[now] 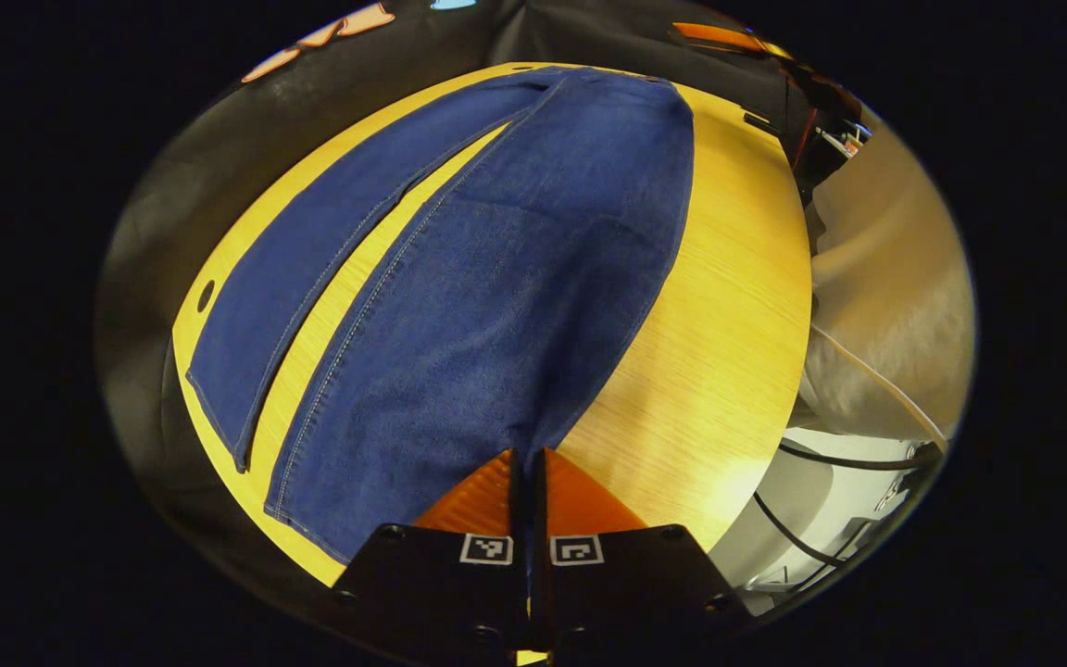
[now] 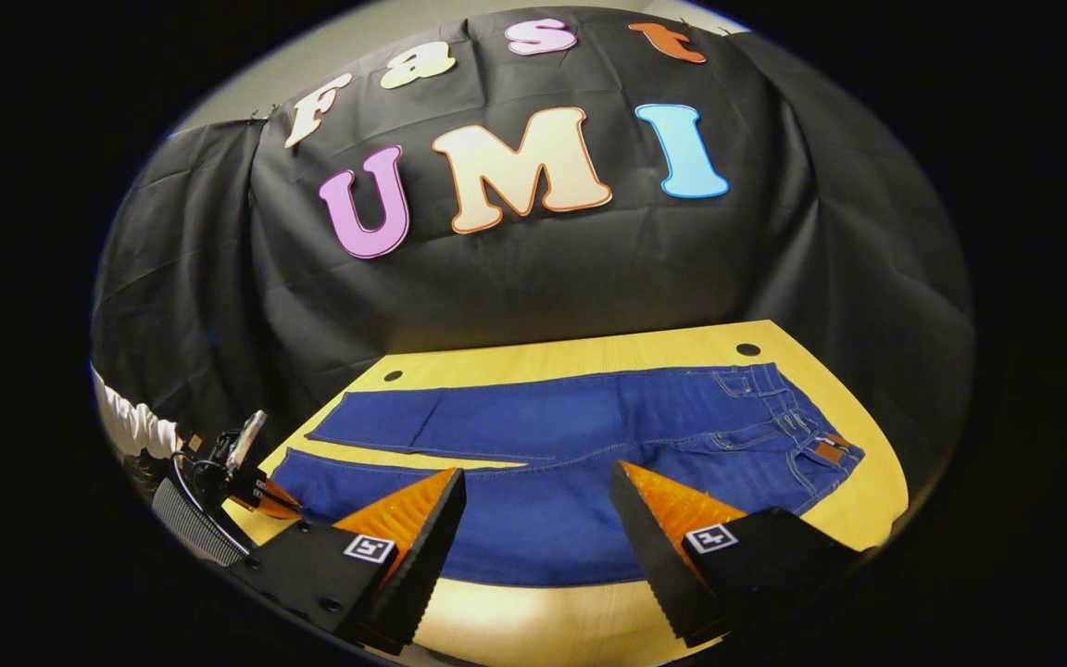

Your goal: Grasp the waist and the cuffs of the jeans and fold them to make the two legs overlap; first hold the waist and fold one-third of the jeans toward the cuffs, then hold the cuffs and fold the remaining one-third in the same direction to finish folding.

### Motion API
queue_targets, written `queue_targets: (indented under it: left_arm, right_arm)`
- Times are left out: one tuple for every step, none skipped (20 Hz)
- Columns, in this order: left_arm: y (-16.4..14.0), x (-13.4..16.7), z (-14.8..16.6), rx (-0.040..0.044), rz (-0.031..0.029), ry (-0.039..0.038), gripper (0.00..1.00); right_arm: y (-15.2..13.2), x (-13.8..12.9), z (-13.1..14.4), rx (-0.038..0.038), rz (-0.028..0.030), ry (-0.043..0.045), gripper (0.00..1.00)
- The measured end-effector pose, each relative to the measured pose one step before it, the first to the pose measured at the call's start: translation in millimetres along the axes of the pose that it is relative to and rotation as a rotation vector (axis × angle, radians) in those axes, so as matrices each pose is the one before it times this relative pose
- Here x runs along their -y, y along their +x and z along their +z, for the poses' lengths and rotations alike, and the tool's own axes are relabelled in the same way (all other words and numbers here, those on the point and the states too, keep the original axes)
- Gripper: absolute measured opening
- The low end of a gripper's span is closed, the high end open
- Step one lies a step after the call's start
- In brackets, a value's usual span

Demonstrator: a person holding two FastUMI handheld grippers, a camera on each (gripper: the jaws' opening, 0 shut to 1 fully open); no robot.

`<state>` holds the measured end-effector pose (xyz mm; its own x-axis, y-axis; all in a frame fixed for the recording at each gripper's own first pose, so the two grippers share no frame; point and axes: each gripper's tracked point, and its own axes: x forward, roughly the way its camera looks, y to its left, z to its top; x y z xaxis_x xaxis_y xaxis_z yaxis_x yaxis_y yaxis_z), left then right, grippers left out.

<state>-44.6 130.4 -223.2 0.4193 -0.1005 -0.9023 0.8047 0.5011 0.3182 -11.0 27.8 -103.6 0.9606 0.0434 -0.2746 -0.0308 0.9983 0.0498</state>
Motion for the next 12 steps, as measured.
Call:
queue_targets:
  left_arm:
    - [-0.11,-0.56,0.54,-0.00961,-0.00902,-0.02255,0.01]
    - [-0.33,-1.60,-2.26,-0.01159,-0.00998,-0.01881,0.00]
    - [-0.22,-0.45,0.22,-0.00291,-0.00685,-0.00774,0.00]
    - [1.76,-0.13,-0.06,-0.00729,-0.00121,0.00131,0.00]
    - [0.04,-0.78,0.27,-0.00466,0.00550,0.00495,0.00]
    - [0.08,0.36,0.02,-0.00989,0.00797,0.00285,0.00]
    - [1.34,-0.78,-0.11,-0.00736,0.01257,-0.00293,0.00]
    - [0.68,-0.41,-1.22,-0.00935,0.01278,-0.00974,0.00]
    - [0.02,0.24,1.70,-0.00637,0.01270,-0.01065,0.00]
    - [0.47,0.77,0.14,-0.01310,0.01231,-0.00792,0.00]
    - [-0.08,0.30,0.11,-0.01122,0.01100,-0.00380,0.00]
    - [0.80,-0.82,-0.69,-0.01466,0.00833,-0.00867,0.00]
  right_arm:
    - [0.63,0.87,-4.73,-0.01554,0.01418,-0.01859,0.98]
    - [0.31,1.82,-7.09,-0.02204,0.01479,-0.02496,0.98]
    - [0.80,3.37,-7.63,-0.02866,0.01732,-0.03163,0.98]
    - [0.72,4.29,-10.40,-0.03540,0.02077,-0.03918,0.98]
    - [0.81,5.27,-10.10,-0.04184,0.01846,-0.04665,0.98]
    - [-0.10,6.71,-10.69,-0.03732,0.01877,-0.05146,0.98]
    - [0.01,7.84,-10.34,-0.03662,0.02378,-0.04898,0.98]
    - [2.77,7.53,-12.51,-0.03901,0.02121,-0.04340,0.98]
    - [1.65,5.69,-11.96,-0.03924,0.02490,-0.03469,0.98]
    - [1.80,5.05,-12.05,-0.03652,0.02743,-0.03015,0.98]
    - [1.96,5.15,-9.92,-0.03404,0.02225,-0.03455,0.98]
    - [0.70,7.29,-10.86,-0.03771,0.01819,-0.04422,0.98]
